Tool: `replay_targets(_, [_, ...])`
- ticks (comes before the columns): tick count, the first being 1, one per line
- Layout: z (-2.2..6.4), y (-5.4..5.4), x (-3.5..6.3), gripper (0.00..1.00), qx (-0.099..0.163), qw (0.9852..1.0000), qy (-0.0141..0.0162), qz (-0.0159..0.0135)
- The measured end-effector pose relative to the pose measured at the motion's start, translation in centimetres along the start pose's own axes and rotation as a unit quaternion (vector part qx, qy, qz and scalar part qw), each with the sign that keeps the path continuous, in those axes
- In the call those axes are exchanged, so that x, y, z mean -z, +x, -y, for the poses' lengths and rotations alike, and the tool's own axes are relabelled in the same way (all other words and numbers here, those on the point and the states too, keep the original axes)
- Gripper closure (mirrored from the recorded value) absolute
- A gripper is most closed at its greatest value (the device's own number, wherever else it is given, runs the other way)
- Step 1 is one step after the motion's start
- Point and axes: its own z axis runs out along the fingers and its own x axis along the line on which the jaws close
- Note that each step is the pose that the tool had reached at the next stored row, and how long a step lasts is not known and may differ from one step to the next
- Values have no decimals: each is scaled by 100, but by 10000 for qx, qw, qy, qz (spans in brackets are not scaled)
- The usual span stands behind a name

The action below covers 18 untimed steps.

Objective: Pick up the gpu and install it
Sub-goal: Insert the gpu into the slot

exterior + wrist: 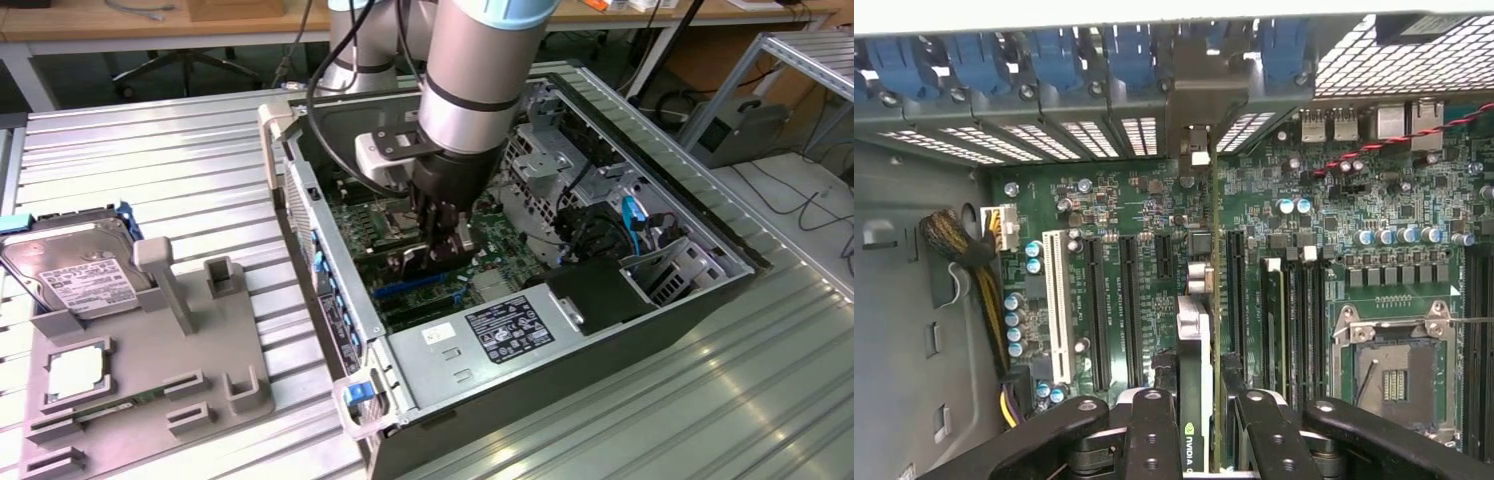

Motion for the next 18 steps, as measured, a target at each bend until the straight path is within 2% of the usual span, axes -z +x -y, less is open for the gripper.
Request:
replay_targets(6, [-1, 1, -52, 73, 0, 10000, 1, 0])
replay_targets(18, [-2, 2, -88, 73, 0, 10000, 3, 0])
